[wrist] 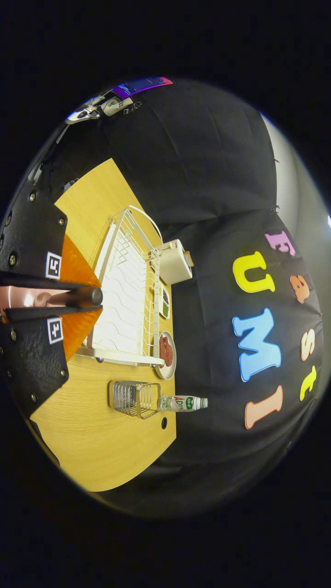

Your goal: Take the plate from the dish rack, then take the spoon from the basket and place it into the plate.

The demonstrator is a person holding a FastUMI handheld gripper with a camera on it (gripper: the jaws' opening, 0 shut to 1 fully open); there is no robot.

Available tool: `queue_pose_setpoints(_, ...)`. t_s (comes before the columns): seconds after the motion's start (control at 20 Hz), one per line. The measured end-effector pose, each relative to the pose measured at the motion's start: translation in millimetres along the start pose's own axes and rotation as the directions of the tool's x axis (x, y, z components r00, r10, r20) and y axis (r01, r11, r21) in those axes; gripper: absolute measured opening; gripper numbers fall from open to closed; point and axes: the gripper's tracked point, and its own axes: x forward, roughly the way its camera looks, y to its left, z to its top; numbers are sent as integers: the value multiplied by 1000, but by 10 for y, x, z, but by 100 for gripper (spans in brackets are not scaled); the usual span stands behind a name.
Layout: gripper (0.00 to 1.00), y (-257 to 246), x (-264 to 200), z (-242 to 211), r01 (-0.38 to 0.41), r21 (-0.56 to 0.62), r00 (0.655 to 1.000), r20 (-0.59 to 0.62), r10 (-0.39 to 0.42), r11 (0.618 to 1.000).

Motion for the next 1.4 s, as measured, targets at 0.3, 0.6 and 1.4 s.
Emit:
queue_pose_setpoints(0.3,22,138,-79,310,-28,-40,997,72,31,999)
queue_pose_setpoints(0.6,22,170,-147,476,-35,-43,994,103,39,998)
queue_pose_setpoints(1.4,22,-173,-301,1186,69,-53,969,243,-54,996)
